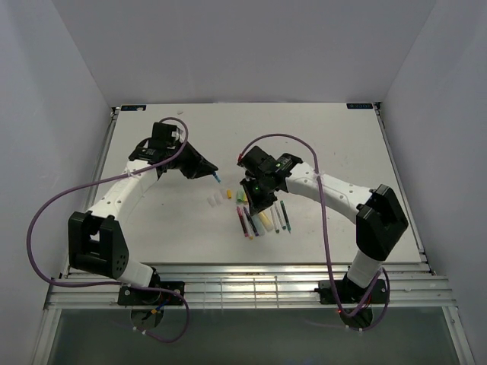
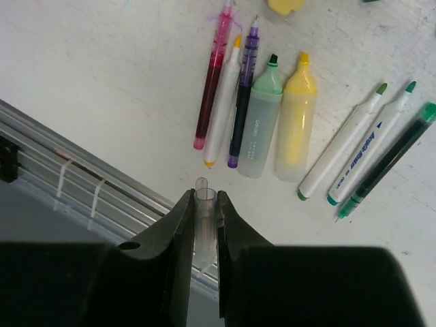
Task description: Open the pen caps
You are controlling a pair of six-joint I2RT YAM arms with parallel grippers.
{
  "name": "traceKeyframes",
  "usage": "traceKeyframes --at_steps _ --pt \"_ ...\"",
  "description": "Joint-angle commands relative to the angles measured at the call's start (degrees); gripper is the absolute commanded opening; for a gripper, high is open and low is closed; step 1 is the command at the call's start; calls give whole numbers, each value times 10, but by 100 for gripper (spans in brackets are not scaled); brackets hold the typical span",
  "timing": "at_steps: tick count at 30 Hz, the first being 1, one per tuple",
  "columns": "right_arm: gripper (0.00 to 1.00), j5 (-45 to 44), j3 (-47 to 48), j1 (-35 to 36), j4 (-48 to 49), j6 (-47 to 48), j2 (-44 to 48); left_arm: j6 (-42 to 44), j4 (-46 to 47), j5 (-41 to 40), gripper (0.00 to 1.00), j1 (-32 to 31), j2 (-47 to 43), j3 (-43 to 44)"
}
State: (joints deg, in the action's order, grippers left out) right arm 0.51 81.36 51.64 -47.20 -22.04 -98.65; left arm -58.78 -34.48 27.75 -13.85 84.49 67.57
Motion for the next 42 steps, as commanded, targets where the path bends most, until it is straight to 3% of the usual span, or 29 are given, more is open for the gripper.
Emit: traceKeyframes --at_steps 1,7,10,14,18,22,33,42 --pt "8 118 -15 -68 61 -11 57 65 9 22 0 -1 -28 6" --pt "8 156 5 -194 62 -14 20 132 37 57 0 -46 -77 -57" --pt "8 161 37 -221 59 2 -28 128 36 56 0 -86 -93 -123" --pt "8 136 86 -235 58 27 -79 117 51 42 0 -143 -98 -183" --pt "8 154 122 -259 58 42 -126 113 106 60 8 -151 -104 -226" --pt "8 163 138 -287 58 51 -161 111 167 75 9 -152 -84 -270" --pt "9 149 173 -302 23 86 -224 116 235 71 13 -171 37 -275" --pt "12 148 142 -302 22 102 -241 105 258 64 22 -175 74 -297"
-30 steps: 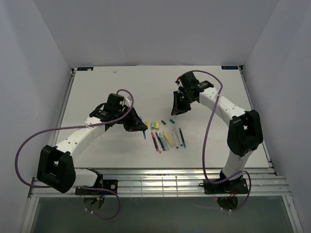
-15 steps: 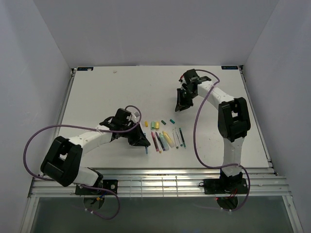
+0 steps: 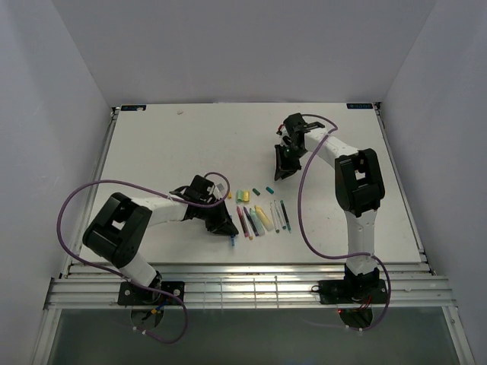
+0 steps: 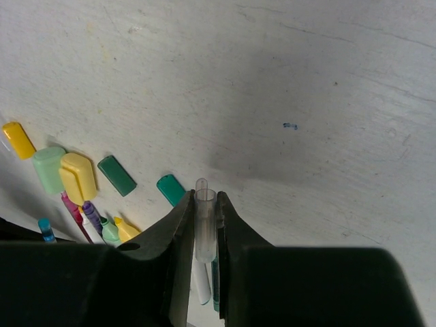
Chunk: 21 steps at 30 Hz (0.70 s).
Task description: Open the pen caps
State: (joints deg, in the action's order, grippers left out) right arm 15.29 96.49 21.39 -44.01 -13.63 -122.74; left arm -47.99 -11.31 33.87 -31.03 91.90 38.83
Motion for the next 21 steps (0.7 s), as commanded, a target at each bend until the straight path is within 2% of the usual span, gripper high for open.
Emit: traceKeyframes --at_steps 1,13,21 --pt "12 1 -11 1 -9 19 -3 -4 31 4 22 -4 2 -14" --pt "22 4 -63 1 19 19 -1 -11 33 1 35 -4 9 -21" --pt "32 9 -50 1 19 16 -3 -11 27 0 38 -4 -8 -27"
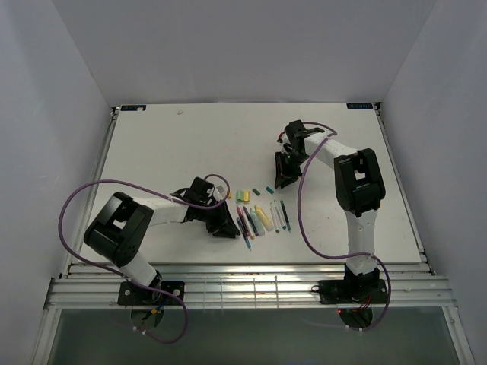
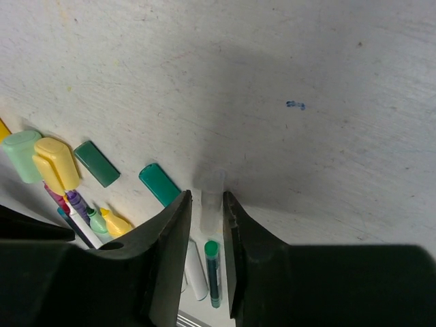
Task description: Open the pen caps
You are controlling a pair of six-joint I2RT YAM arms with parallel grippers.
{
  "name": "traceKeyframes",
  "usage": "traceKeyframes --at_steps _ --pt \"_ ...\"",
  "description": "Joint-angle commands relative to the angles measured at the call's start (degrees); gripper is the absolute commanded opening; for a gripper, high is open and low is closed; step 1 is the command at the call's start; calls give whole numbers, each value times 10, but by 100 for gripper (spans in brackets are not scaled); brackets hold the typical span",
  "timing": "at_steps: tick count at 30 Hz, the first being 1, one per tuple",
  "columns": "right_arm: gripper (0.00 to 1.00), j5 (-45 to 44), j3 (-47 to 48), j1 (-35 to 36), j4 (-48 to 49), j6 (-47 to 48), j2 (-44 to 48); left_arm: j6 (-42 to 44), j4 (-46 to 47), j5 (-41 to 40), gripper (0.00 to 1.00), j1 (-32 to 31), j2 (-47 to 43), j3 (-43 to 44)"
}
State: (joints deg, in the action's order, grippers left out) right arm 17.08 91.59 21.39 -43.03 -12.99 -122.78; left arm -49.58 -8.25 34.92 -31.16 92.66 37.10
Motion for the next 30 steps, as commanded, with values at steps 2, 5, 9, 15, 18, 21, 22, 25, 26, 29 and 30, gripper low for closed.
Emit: traceKeyframes --at_steps 2,5,9,15,18,21,22,25,26,29,30 --pt "33 1 4 2 8 7 -5 5 -9 -12 38 -2 -23 -12" --pt "35 1 12 1 5 3 -2 6 -21 -13 39 -2 -44 -16" --pt "42 -8 13 1 5 -5 38 13 -46 -26 39 -2 -87 -19" --pt "66 -78 -52 2 -22 -15 161 17 -89 -49 63 -2 -185 -28" --pt "99 -100 -124 3 -32 -26 249 17 -110 -60 98 -2 -231 -26" --pt "90 -103 -205 6 -36 -38 343 13 -126 -64 98 -2 -261 -26" --pt "90 -99 -225 9 -36 -49 365 10 -129 -64 98 -2 -281 -28" --pt "90 -81 -304 23 -36 -82 457 -11 -132 -64 98 -2 -324 -44" --pt "90 -76 -322 27 -36 -90 480 -17 -132 -64 98 -3 -335 -49" --pt "90 -33 -409 48 -23 -105 582 -48 -126 -63 98 -4 -390 -82" --pt "90 -15 -457 58 -9 -105 651 -55 -92 -43 98 -4 -406 -92"
